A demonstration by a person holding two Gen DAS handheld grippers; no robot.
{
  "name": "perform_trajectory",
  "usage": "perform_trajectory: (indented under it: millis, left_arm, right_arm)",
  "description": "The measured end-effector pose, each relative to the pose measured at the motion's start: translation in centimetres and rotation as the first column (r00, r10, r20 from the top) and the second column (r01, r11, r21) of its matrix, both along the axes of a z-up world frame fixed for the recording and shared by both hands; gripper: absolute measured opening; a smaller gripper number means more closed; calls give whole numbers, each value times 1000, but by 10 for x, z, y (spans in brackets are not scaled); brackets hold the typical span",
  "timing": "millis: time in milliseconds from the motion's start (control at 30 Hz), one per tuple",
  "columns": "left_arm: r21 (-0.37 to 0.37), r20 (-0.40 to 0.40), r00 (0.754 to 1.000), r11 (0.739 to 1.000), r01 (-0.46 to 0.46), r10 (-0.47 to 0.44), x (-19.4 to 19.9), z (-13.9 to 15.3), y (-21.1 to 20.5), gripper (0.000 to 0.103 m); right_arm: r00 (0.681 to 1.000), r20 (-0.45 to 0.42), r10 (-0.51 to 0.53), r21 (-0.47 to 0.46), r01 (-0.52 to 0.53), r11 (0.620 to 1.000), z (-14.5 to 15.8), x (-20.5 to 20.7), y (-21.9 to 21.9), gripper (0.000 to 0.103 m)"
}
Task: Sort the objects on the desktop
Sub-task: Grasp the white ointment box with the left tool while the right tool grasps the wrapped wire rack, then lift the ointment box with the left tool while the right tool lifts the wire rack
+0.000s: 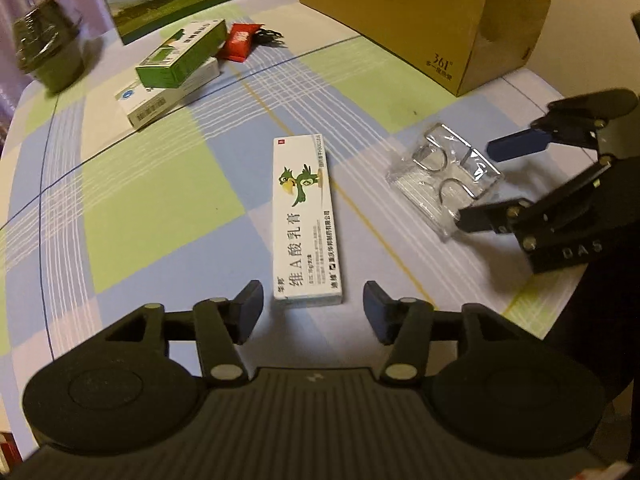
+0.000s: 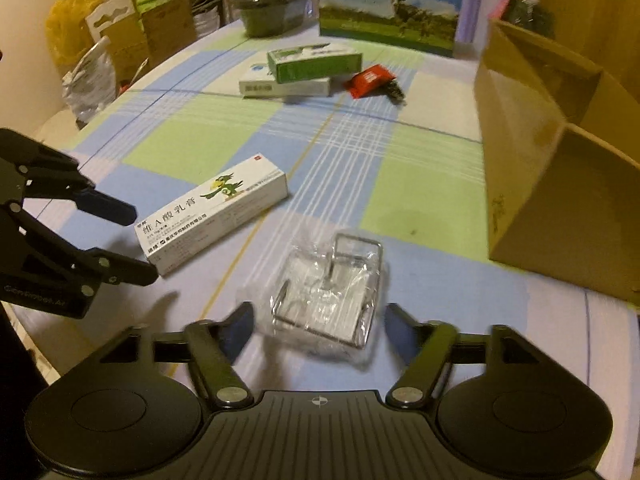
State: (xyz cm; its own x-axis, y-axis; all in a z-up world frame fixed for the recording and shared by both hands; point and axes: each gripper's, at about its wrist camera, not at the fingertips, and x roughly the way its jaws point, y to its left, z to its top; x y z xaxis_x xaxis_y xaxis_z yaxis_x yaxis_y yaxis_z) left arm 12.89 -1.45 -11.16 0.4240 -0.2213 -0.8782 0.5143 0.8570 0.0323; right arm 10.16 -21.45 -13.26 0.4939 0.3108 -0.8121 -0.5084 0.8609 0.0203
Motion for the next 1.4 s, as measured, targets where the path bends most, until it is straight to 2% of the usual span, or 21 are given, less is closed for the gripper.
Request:
perform_trajectory:
  millis: [133, 267, 567, 633, 667, 700, 900, 967, 1000, 1100, 1167, 1233, 1300, 1400]
  left_arm:
    - [-24, 20, 999, 998, -50, 51, -2, 2, 2, 57]
    - [-21, 55, 997, 998, -59, 60, 5, 4, -1, 66]
    - [-14, 54, 998, 1000, -28, 29, 28, -4, -10, 66]
    - [-10, 47, 999, 1000, -17, 18, 34, -8, -12, 66]
    - [-6, 43, 999, 1000, -13, 13, 37, -10, -14, 65]
    - [-2, 40, 999, 1000, -5, 5, 39, -12, -15, 64]
    - [20, 23, 999, 999, 28, -28, 46, -17, -19, 48]
    - [23, 9, 999, 999, 36, -37, 45, -17, -19, 35]
    - [22, 5, 999, 999, 44, -44, 44, -17, -19, 34]
    - [30, 1, 998, 998, 63, -63, 37, -16, -18, 34]
    - [35, 5, 998, 997, 66, -66, 34, -16, -18, 34]
    - [36, 7, 998, 997, 66, -66, 32, -17, -17, 34]
    - [37, 11, 998, 997, 61, -61, 31, -17, -16, 35]
    - [38, 18, 998, 998, 55, -56, 30, -16, -15, 42]
  right_arm:
    - [997, 15, -80, 52, 79, 996, 3, -5, -6, 78]
    - [985, -16, -170, 125, 171, 977, 2, 3, -13, 79]
    - [979, -58, -195, 140, 202, 969, -12, 16, -9, 79]
    - [980, -58, -192, 138, 198, 970, -14, 17, -9, 74]
    - [981, -57, -184, 140, 190, 972, -15, 18, -9, 63]
    - [983, -58, -173, 145, 179, 973, -14, 19, -8, 56]
    - [992, -50, -118, 104, 123, 987, -11, 22, -7, 53]
    - [996, -51, -79, 86, 83, 993, -8, 20, -6, 53]
    - [997, -51, -53, 74, 57, 996, -7, 18, -6, 53]
    - [998, -58, 11, 28, -10, 1000, -6, 12, -5, 53]
    - [999, -48, -4, 27, 5, 1000, -7, 9, -8, 54]
    - [998, -49, -41, 51, 44, 998, -7, 7, -13, 58]
    - [996, -49, -81, 70, 84, 994, -7, 5, -15, 73]
    - [991, -47, -127, 91, 131, 987, -5, 3, -15, 77]
